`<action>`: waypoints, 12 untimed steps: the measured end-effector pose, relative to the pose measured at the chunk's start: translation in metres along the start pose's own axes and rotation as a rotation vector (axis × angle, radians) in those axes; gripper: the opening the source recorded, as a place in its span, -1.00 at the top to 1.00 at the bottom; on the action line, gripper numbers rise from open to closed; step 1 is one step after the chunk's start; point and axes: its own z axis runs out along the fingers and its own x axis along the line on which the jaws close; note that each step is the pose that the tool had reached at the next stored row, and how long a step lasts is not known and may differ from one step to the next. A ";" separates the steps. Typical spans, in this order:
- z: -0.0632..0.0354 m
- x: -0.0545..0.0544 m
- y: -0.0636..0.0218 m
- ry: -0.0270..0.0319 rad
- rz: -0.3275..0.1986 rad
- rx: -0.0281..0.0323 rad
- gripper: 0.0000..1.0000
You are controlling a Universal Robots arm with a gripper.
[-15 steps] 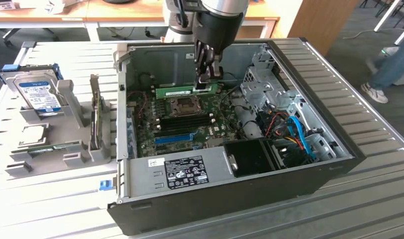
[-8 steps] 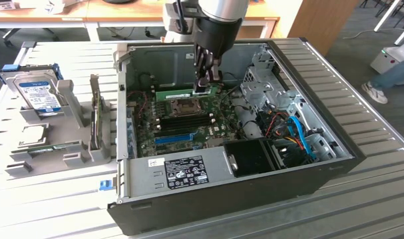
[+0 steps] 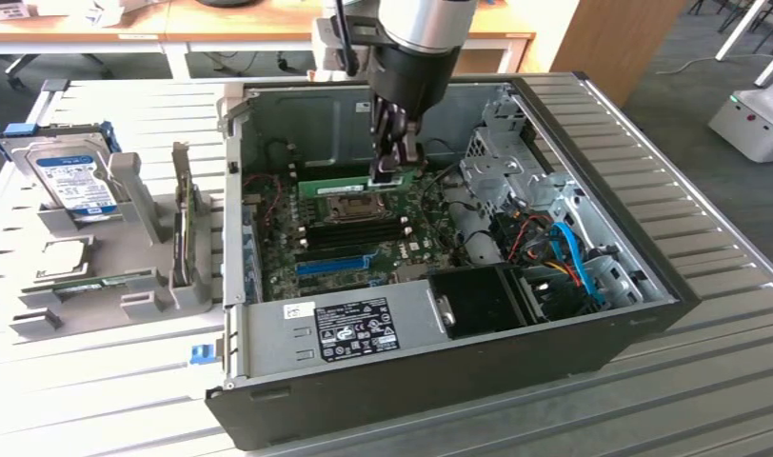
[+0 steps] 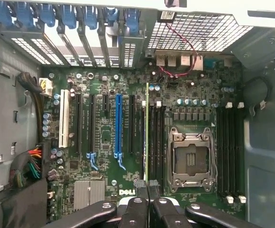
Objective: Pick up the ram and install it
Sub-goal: 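Insert the ram into the slot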
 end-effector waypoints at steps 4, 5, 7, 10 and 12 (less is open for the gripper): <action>0.0043 0.000 -0.0003 0.0001 0.000 0.0000 0.76; 0.0054 0.000 -0.0004 0.0000 0.000 0.0000 0.76; 0.0077 0.001 -0.0006 0.0001 0.000 0.0000 0.76; 0.0107 0.001 -0.0009 0.0000 0.000 0.0000 0.76; 0.0122 0.001 -0.0010 0.0000 0.000 0.0000 0.76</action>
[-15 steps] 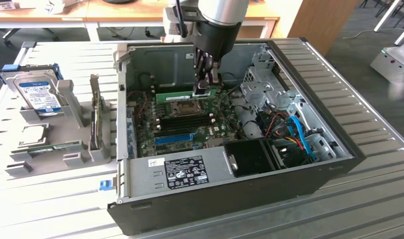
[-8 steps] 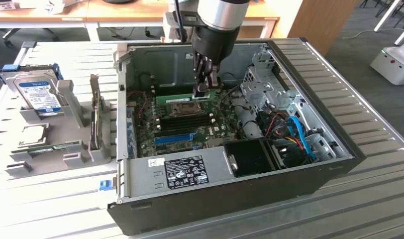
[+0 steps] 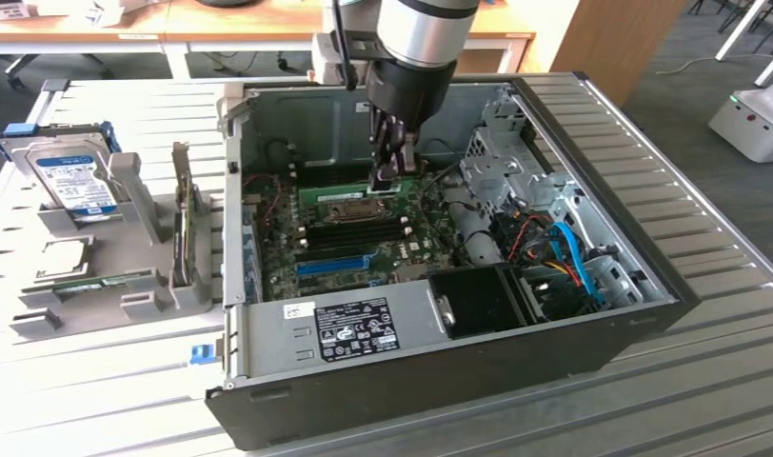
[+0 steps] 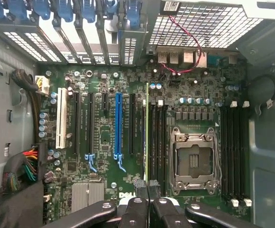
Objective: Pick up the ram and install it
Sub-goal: 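Insert the ram into the slot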
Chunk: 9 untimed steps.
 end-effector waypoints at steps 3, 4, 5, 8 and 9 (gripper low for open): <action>0.0022 0.000 -0.0002 0.0000 0.000 0.0000 0.76; 0.0031 0.000 -0.0002 0.0000 0.000 0.0000 0.76; 0.0039 0.000 -0.0003 0.0000 0.000 0.0000 0.76; 0.0064 0.000 -0.0005 -0.0001 0.000 0.0000 0.76; 0.0073 0.001 -0.0006 -0.0001 0.000 0.0000 0.76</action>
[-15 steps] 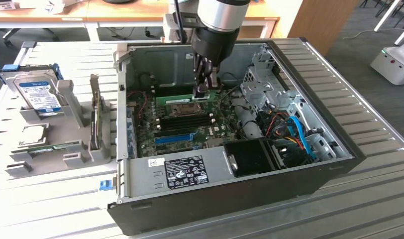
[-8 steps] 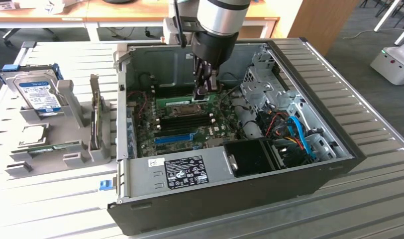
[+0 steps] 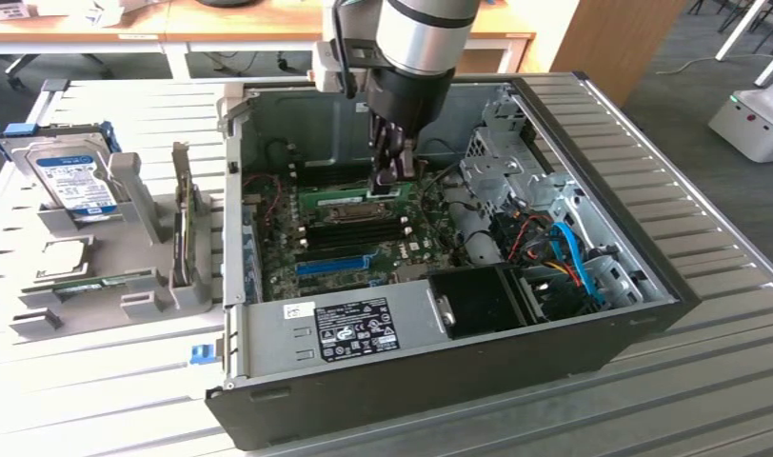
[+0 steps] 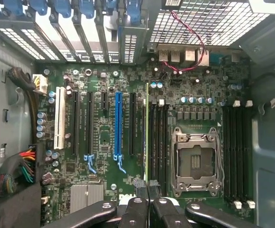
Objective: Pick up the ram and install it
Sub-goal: 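Insert the ram into the slot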
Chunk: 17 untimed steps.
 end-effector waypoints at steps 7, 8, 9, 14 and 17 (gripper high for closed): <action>0.0062 0.001 -0.0005 0.0001 0.000 0.0000 0.76; 0.0074 0.001 -0.0006 0.0001 0.000 0.0000 0.76; 0.0085 0.001 -0.0006 0.0001 0.000 0.0000 0.76; 0.0146 0.001 -0.0011 0.0000 0.000 0.0000 0.76; 0.0185 0.001 -0.0015 0.0001 0.000 0.0000 0.76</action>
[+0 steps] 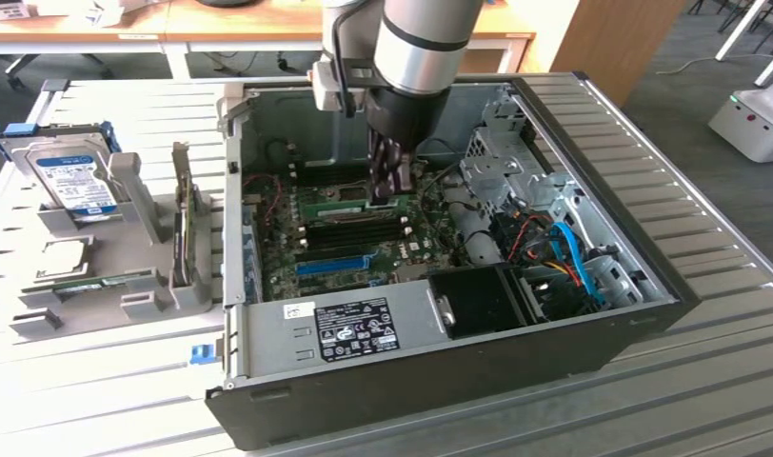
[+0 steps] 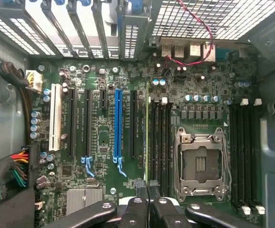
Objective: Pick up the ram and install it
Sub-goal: 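Insert the ram into the slot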
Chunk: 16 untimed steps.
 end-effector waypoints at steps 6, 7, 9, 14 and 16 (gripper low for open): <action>0.0079 0.001 -0.0006 0.0000 0.000 0.0000 0.76; 0.0091 0.001 -0.0007 0.0000 0.000 0.0000 0.76; 0.0117 0.001 -0.0009 -0.0001 0.000 0.0000 0.76; 0.0165 0.001 -0.0013 -0.0002 0.001 0.0001 0.76; 0.0189 0.002 -0.0015 -0.0001 0.001 0.0000 0.76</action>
